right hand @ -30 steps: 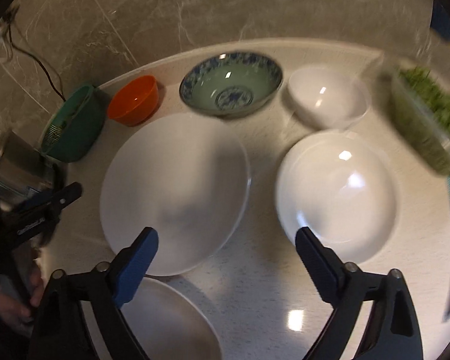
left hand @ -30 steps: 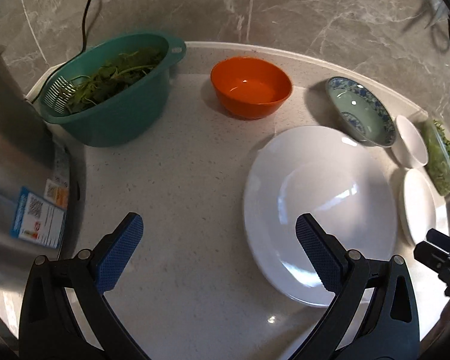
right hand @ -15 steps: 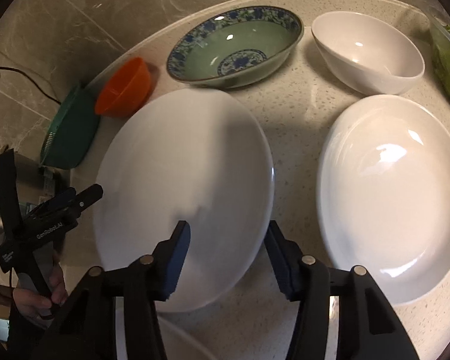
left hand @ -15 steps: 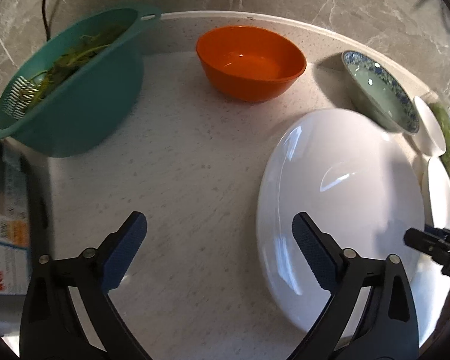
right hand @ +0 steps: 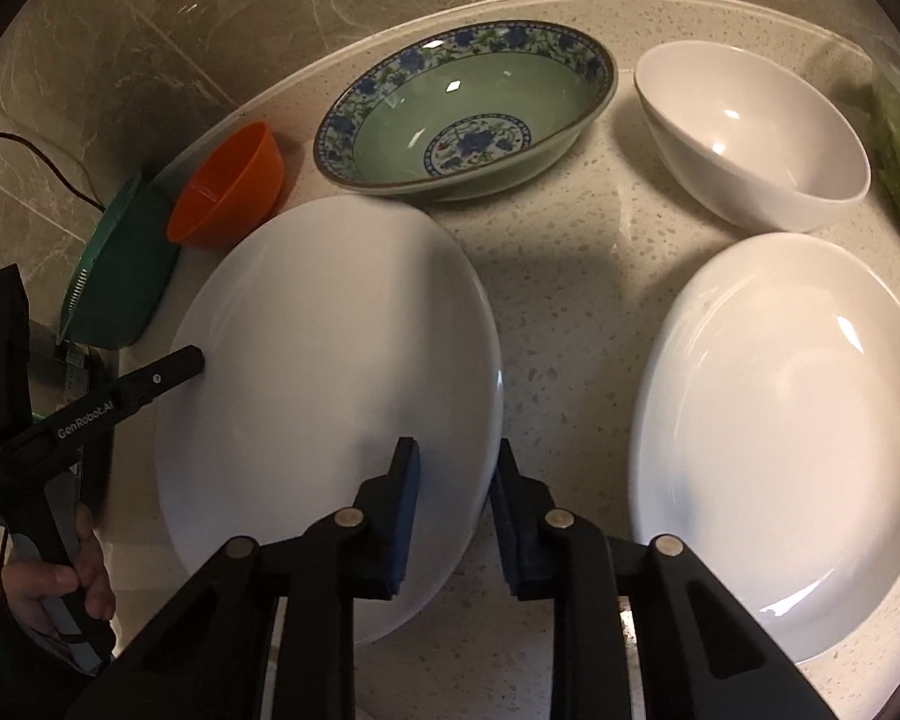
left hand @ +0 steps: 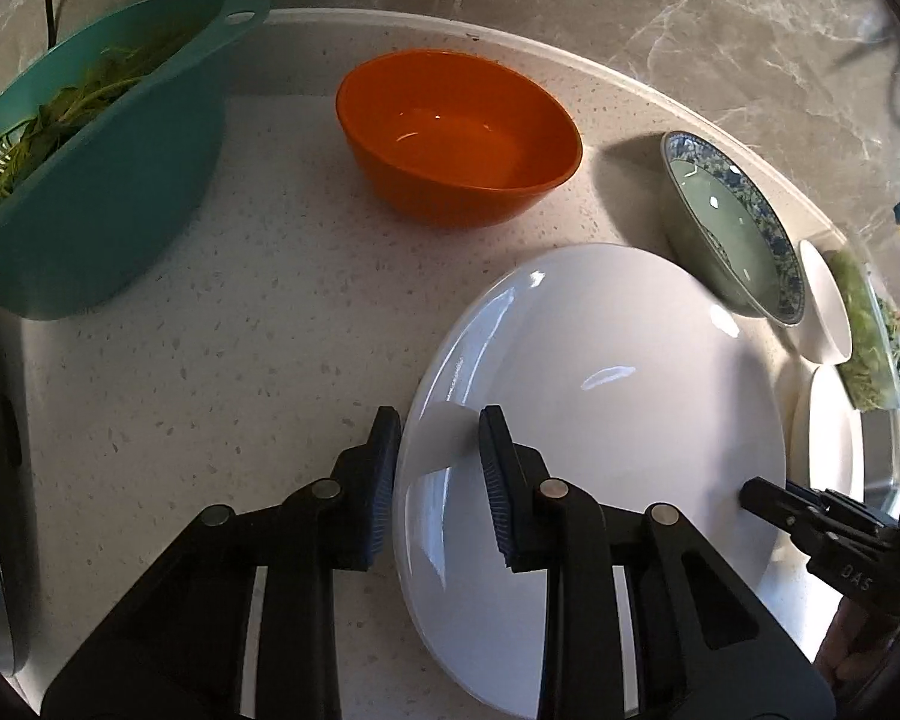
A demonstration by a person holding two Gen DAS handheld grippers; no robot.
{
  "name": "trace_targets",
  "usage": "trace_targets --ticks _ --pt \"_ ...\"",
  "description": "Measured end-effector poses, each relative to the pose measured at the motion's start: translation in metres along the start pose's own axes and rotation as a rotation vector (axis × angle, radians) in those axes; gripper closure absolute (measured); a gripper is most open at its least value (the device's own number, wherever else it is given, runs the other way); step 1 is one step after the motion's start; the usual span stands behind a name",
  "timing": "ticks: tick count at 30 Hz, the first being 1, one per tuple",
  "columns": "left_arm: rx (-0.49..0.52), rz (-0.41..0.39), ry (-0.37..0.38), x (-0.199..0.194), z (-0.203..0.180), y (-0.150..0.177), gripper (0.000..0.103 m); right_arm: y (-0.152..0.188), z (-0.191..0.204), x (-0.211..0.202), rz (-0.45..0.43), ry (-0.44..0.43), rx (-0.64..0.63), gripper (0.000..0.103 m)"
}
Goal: Organize plates and bowls
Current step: 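Lift the large white plate with both grippers, set it down, open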
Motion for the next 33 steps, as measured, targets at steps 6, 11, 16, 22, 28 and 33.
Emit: trace_targets --ticks 6,11,16,22,28,33 --pt "-0.002 -0.017 0.006 0.005 -0.004 0.003 0.078 0.003 0.002 -0.006 -0.015 -0.005 -0.026 0.077" --pt "-0.018 -0.040 0.014 -0.011 0.007 0.011 0.078 0.003 0.009 -0.012 -0.024 -0.017 -0.034 0.077" --pt "-0.007 -0.055 0.013 -0.036 0.008 0.016 0.078 0.003 0.014 -0.029 -0.046 -0.015 -0.066 0.077" --pt "0.006 -0.079 0.018 -0.076 -0.009 0.030 0.078 0.011 0.015 -0.064 -0.089 -0.032 -0.067 0.077" --pt "0.053 -0.116 0.061 -0.121 -0.045 0.056 0.078 0.029 0.011 -0.108 -0.152 -0.002 -0.085 0.077" --pt "0.116 -0.129 0.113 -0.151 -0.088 0.081 0.078 0.054 -0.009 -0.148 -0.197 0.034 -0.056 0.077"
Point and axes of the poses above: each gripper's, at about its wrist camera, not at the fingertips, and x roughly the way its jaws point, z to its left, y to its underside, the point moved 1 cm from there along x, roughly the way its jaws point, and after that the axes turned 6 degrees about -z, right-handed, at the moved point
